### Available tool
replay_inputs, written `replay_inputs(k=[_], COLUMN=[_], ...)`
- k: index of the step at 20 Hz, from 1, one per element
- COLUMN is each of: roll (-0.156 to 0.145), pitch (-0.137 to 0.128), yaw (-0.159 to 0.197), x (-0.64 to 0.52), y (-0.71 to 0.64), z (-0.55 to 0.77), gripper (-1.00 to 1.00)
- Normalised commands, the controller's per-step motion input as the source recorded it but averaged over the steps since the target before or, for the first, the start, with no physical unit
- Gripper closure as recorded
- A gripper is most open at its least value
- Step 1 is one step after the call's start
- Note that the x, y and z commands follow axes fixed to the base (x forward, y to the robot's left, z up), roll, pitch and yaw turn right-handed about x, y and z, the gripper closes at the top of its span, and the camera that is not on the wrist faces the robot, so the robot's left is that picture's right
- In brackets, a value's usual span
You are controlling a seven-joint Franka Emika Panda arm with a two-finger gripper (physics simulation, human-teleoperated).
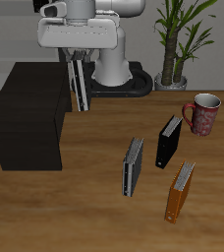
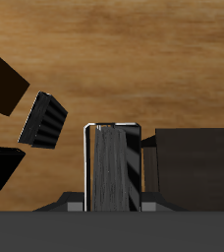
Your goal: Place the right striped book flat on top of the shelf
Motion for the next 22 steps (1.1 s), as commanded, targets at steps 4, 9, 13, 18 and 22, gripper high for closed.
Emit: replay_inputs(k=[4,9,13,18,22], roll=[-0.014,-0.085,-0.073,-0.141,-0.116], pitch=[-0.033,0.004,-0.026,-0.015,-0.016], yaw=[0.053,0.124,0.119,0.057,0.007], x=[-0.48,-0.34,-0.18,-0.06,-0.07], y=[0.26,0.38,0.38,0.22,0.15], z=[0.12,-0.11,0.11,0.01,0.08], gripper=[1.0,1.0,1.0,1.0,1.0])
